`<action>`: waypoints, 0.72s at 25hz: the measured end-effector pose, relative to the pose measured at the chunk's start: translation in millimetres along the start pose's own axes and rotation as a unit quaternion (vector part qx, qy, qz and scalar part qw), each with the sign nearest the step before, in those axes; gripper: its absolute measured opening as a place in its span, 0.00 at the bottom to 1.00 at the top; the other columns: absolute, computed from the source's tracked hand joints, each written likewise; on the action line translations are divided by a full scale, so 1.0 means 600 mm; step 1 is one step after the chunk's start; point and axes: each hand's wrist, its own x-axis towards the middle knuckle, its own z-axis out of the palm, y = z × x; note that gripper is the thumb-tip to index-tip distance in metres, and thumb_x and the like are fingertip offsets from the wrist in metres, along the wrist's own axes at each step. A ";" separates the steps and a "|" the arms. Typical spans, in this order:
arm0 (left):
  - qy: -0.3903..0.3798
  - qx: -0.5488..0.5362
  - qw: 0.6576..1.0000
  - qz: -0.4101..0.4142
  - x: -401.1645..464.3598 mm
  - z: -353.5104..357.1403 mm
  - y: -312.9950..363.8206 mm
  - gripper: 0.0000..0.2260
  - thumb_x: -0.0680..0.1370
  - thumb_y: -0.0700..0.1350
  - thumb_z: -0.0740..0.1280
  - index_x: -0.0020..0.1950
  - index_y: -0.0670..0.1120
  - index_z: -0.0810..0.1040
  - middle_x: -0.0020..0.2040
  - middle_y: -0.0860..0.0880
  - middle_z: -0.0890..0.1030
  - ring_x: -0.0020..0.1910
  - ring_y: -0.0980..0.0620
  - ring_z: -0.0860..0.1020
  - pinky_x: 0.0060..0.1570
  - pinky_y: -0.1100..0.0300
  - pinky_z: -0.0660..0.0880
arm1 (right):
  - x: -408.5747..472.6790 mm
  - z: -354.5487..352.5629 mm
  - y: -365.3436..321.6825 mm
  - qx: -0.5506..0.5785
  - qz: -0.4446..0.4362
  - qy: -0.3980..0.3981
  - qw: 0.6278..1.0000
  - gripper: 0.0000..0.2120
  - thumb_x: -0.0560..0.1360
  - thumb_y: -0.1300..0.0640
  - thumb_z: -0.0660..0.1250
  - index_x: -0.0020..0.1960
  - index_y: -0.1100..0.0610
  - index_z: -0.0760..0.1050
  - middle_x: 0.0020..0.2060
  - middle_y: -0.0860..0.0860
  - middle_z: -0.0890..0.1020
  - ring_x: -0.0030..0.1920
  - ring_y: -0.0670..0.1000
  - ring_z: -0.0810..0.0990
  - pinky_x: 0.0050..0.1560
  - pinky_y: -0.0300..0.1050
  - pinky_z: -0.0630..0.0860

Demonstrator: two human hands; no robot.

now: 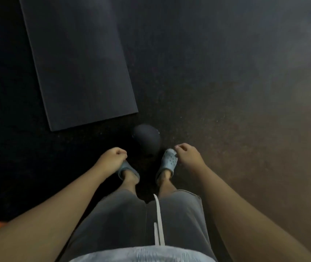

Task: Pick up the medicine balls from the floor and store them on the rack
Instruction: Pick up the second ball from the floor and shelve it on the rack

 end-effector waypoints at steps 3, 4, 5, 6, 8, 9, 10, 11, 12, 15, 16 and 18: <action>0.012 -0.050 0.997 -0.050 0.115 0.037 -0.030 0.12 0.83 0.47 0.64 0.65 0.49 0.80 0.59 0.47 0.81 0.58 0.47 0.80 0.62 0.49 0.77 | 0.129 0.056 0.042 0.060 0.066 -0.012 0.996 0.12 0.84 0.54 0.60 0.60 0.58 0.78 0.54 0.57 0.82 0.53 0.60 0.83 0.44 0.51 0.80; 0.014 -0.066 0.996 -0.064 0.162 0.052 -0.041 0.12 0.83 0.47 0.64 0.65 0.49 0.80 0.59 0.47 0.81 0.59 0.46 0.80 0.62 0.50 0.77 | 0.180 0.079 0.060 0.072 0.088 -0.021 0.993 0.11 0.84 0.55 0.60 0.60 0.58 0.78 0.53 0.58 0.82 0.51 0.61 0.83 0.40 0.49 0.78; 0.021 -0.081 0.993 -0.080 0.213 0.066 -0.052 0.12 0.83 0.47 0.64 0.65 0.49 0.80 0.59 0.47 0.81 0.59 0.46 0.80 0.61 0.50 0.77 | 0.231 0.104 0.077 0.081 0.109 -0.030 0.990 0.11 0.84 0.55 0.60 0.61 0.58 0.77 0.53 0.58 0.81 0.50 0.60 0.83 0.40 0.49 0.78; 0.028 -0.097 0.991 -0.093 0.265 0.084 -0.060 0.11 0.83 0.47 0.64 0.64 0.48 0.80 0.59 0.46 0.81 0.58 0.46 0.80 0.61 0.50 0.77 | 0.280 0.128 0.094 0.093 0.126 -0.036 0.987 0.11 0.85 0.55 0.59 0.62 0.57 0.77 0.53 0.58 0.81 0.49 0.59 0.82 0.43 0.52 0.80; 0.046 -0.131 0.984 -0.112 0.366 0.118 -0.075 0.11 0.83 0.50 0.64 0.63 0.49 0.79 0.60 0.46 0.81 0.57 0.46 0.80 0.60 0.48 0.78 | 0.371 0.172 0.124 0.113 0.142 -0.036 0.983 0.13 0.85 0.53 0.59 0.64 0.57 0.76 0.53 0.58 0.80 0.48 0.58 0.81 0.54 0.59 0.82; 0.049 -0.151 0.980 -0.119 0.410 0.134 -0.081 0.11 0.84 0.53 0.64 0.63 0.50 0.77 0.62 0.47 0.80 0.56 0.47 0.80 0.60 0.47 0.78 | 0.410 0.189 0.136 0.119 0.151 -0.036 0.981 0.13 0.85 0.52 0.59 0.64 0.56 0.75 0.52 0.57 0.79 0.49 0.58 0.80 0.58 0.61 0.81; 0.046 -0.175 0.975 -0.129 0.461 0.154 -0.088 0.14 0.84 0.56 0.62 0.66 0.51 0.75 0.66 0.47 0.79 0.57 0.47 0.79 0.62 0.46 0.79 | 0.456 0.211 0.149 0.133 0.162 -0.037 0.977 0.12 0.85 0.50 0.58 0.63 0.55 0.73 0.52 0.57 0.79 0.49 0.58 0.80 0.59 0.61 0.80; 0.039 -0.202 0.968 -0.144 0.508 0.172 -0.098 0.20 0.84 0.60 0.61 0.72 0.52 0.72 0.69 0.47 0.77 0.61 0.45 0.78 0.64 0.43 0.78 | 0.497 0.229 0.158 0.147 0.173 -0.036 0.973 0.12 0.85 0.48 0.57 0.63 0.54 0.71 0.53 0.56 0.78 0.50 0.58 0.79 0.59 0.61 0.80; 0.037 -0.236 0.958 -0.157 0.550 0.188 -0.108 0.25 0.83 0.63 0.59 0.77 0.52 0.69 0.73 0.47 0.74 0.66 0.43 0.76 0.66 0.40 0.76 | 0.535 0.246 0.164 0.161 0.181 -0.040 0.969 0.14 0.85 0.46 0.56 0.65 0.53 0.70 0.56 0.56 0.78 0.52 0.58 0.79 0.56 0.60 0.80; 0.031 -0.363 0.914 -0.178 0.652 0.225 -0.132 0.34 0.79 0.70 0.58 0.81 0.54 0.66 0.77 0.45 0.72 0.71 0.40 0.74 0.69 0.36 0.72 | 0.628 0.287 0.175 0.217 0.194 -0.045 0.956 0.26 0.84 0.39 0.55 0.76 0.52 0.67 0.67 0.55 0.76 0.61 0.60 0.79 0.54 0.59 0.78; 0.020 -0.396 0.901 -0.174 0.676 0.232 -0.137 0.35 0.78 0.72 0.59 0.80 0.54 0.68 0.75 0.45 0.74 0.69 0.41 0.75 0.69 0.37 0.72 | 0.649 0.295 0.177 0.248 0.204 -0.045 0.946 0.27 0.83 0.37 0.55 0.75 0.50 0.68 0.66 0.54 0.77 0.61 0.60 0.79 0.56 0.60 0.78; -0.005 -0.441 0.883 -0.164 0.709 0.246 -0.146 0.33 0.77 0.72 0.60 0.76 0.54 0.74 0.68 0.46 0.79 0.62 0.42 0.79 0.64 0.41 0.75 | 0.680 0.311 0.184 0.314 0.229 -0.060 0.919 0.25 0.80 0.34 0.58 0.68 0.48 0.75 0.59 0.51 0.81 0.57 0.59 0.80 0.62 0.63 0.77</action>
